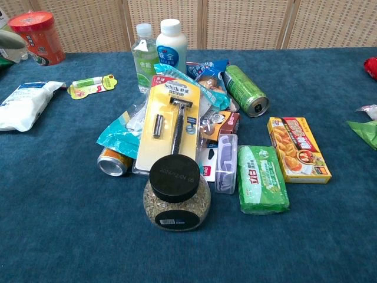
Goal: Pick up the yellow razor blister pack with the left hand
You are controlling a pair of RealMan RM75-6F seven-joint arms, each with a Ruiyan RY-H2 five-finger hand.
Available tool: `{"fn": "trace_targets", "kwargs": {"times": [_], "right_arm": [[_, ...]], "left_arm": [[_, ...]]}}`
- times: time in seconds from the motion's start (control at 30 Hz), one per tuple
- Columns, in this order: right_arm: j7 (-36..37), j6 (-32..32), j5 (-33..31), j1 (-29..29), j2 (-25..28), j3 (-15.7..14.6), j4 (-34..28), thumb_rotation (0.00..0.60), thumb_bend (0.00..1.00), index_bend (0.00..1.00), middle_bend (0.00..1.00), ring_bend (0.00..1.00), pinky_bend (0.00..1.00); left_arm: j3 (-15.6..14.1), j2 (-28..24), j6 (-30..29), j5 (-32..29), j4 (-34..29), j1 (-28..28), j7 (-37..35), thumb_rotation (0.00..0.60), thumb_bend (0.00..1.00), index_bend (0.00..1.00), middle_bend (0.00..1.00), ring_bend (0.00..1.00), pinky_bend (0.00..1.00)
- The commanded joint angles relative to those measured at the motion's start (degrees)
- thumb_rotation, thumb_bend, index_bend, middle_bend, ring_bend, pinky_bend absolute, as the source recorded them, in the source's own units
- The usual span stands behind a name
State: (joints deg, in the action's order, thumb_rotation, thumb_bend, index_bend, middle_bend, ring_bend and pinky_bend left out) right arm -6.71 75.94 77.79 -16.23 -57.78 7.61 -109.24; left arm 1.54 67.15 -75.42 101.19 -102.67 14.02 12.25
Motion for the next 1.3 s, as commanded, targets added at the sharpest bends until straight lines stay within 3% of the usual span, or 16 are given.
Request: {"fn": "trace_targets", "kwargs": {"times": [0.03,0.4,1.3], "right_arm": [[0.6,0.6,0.3,0.6,0.6,-0.1,-0.4,0.441,0.18,0.00,0.13,0.14,0.31],[3.1,1.6,0.6,2.3,3.0,-0.3,-1.3,0.438,0.18,0.00,0.13,0.13,0.31],[9.4,4.4,1.9,5.8,5.2,-0.5,-0.8,0.441,0.18,0.00,0.13,0.13,0.31]], "left_arm": [[0.2,3.0,2.3,1.9,2.4,2.7,0.1,0.600,0.34,0.00,0.00,0.00,0.00],[0.4,11.2,4.5,6.0,11.8,8.4,3.3,0.600,0.33,0.00,0.00,0.00,0.00],[2.0,20.8,10.7,3.1,20.2,18.4,8.9,0.600,0.33,0.00,0.00,0.00,0.00]]}}
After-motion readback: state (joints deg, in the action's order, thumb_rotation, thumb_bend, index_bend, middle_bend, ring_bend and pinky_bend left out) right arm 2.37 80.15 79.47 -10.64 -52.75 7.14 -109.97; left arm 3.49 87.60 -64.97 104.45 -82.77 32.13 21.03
